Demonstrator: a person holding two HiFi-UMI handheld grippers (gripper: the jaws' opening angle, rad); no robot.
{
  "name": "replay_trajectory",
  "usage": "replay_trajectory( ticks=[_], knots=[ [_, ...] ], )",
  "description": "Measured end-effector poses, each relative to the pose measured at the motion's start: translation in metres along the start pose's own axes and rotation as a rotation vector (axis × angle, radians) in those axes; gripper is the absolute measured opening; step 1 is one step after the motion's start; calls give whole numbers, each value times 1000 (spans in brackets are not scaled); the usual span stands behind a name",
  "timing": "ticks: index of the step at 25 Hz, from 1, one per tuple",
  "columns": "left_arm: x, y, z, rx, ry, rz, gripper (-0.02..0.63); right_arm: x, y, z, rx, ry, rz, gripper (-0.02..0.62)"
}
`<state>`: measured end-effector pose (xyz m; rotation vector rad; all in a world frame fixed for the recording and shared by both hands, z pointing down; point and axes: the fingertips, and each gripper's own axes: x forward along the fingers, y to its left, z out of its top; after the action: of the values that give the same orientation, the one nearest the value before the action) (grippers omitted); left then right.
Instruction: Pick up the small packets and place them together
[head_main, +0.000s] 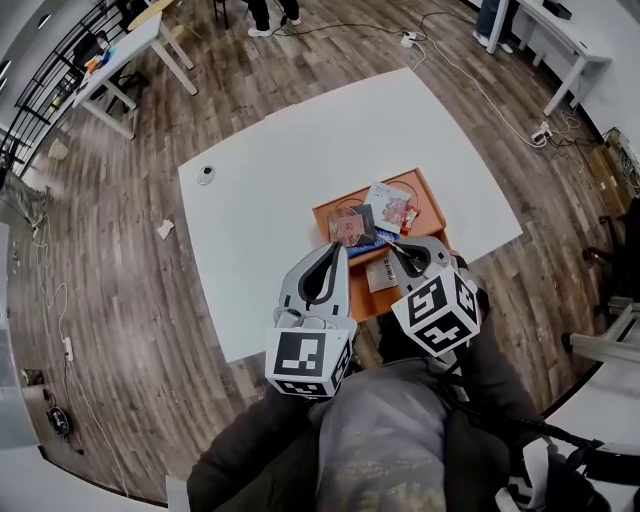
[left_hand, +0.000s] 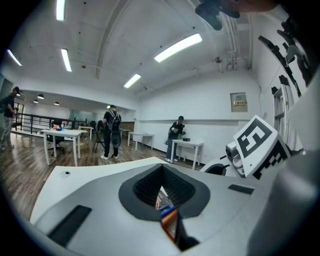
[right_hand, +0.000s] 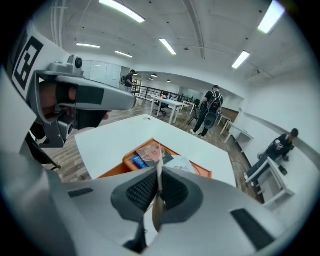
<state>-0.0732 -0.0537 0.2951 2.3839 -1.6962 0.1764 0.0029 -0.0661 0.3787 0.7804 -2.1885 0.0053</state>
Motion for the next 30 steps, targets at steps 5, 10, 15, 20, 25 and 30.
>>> replay_trajectory(
  ticks=[5, 10, 15, 20, 25, 30],
  knots=[
    [26, 6, 11, -1, -9, 12, -2, 5, -49, 15, 27, -35, -69, 8],
    [47, 20, 14, -11, -3, 63, -2, 26, -83, 17, 47, -35, -82, 8],
    [57, 38, 5, -30, 20, 120, -2, 61, -80, 16, 25, -11, -18, 9],
    [52, 53, -3, -50, 42, 174, -2, 79, -52, 20, 47, -13, 120, 37],
    [56, 59, -7, -63, 60, 203, -2, 87, -37, 22, 65, -11, 243, 106],
    [51, 60, -6, -66, 63, 207, -2, 85, -30, 26, 71, -21, 277, 167]
  ],
)
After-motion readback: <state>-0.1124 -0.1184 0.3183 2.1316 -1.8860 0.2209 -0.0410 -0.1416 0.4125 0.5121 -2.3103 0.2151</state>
